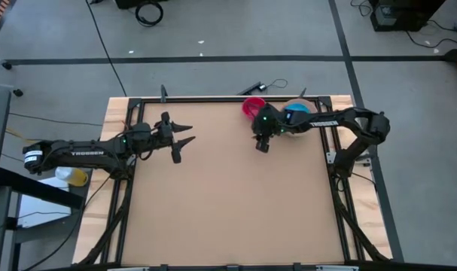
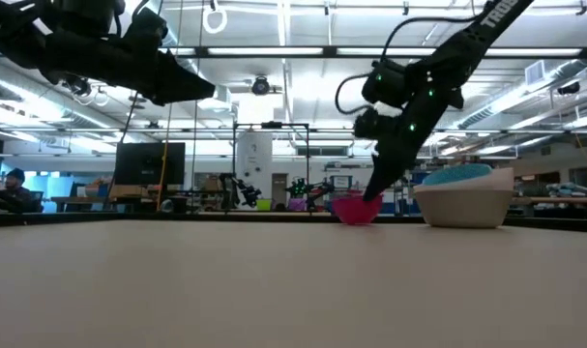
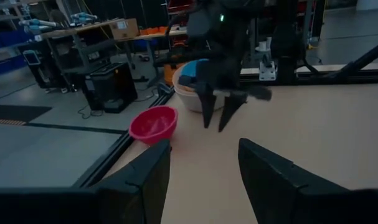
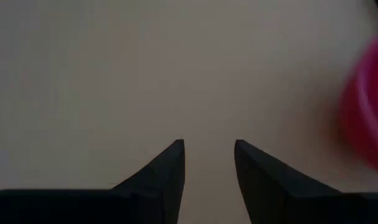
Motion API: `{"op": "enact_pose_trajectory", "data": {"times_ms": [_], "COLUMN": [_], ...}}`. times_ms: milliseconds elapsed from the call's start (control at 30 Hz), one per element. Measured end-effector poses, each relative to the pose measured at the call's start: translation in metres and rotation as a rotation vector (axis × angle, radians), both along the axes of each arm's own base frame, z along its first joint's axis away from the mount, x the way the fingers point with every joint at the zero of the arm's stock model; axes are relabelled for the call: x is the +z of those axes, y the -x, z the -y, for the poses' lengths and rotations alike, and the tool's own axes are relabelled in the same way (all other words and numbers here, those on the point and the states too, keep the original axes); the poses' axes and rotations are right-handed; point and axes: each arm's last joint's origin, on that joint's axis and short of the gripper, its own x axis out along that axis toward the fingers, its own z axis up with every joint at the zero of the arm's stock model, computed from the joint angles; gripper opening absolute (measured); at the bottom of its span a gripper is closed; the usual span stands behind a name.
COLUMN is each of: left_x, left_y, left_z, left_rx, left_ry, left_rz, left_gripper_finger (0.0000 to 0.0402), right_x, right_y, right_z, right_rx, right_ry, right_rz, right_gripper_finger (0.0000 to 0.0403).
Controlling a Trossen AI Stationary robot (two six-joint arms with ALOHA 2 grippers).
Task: Nest bowls inside each other
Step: Put the red bowl on top of the blue orange bowl
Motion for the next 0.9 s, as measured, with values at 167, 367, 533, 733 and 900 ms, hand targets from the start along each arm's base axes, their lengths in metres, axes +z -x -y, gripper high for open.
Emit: {"op": "enact_pose_trajectory", "data": {"times_ms": [167,367,533,733,900], "left_x": [-0.001,0.0,0.0,0.0,0.0], "left_y": [0.0,0.0,0.0,0.0,0.0], "left_z": [0.0,0.0,0.0,0.0,0.0], "left_rx": [0.0,0.0,0.0,0.0,0.0], "left_ry": [0.002,-0.002,0.002,0.002,0.003], "left_rz": [-0.011,-0.004,-0.004,-0.003,-0.003], "left_gripper_finger": [0.0192,0.0192,0.0192,0.0192,0.0192], "right_x": [0.027,0.023,0.0,-0.024,-0.033], "right_y": [-0.004,0.002,0.007,0.005,0.005], "right_z": [-0.004,0.028,0.05,0.054,0.056], "right_rx": [-0.027,-0.117,-0.107,-0.1,-0.141], "right_ry": [0.134,0.251,0.121,0.055,0.08], "right_rz": [0.064,0.068,0.067,0.019,-0.026], "right_gripper_finger": [0.0148,0.0148,0.0148,0.0144,0.009]}}
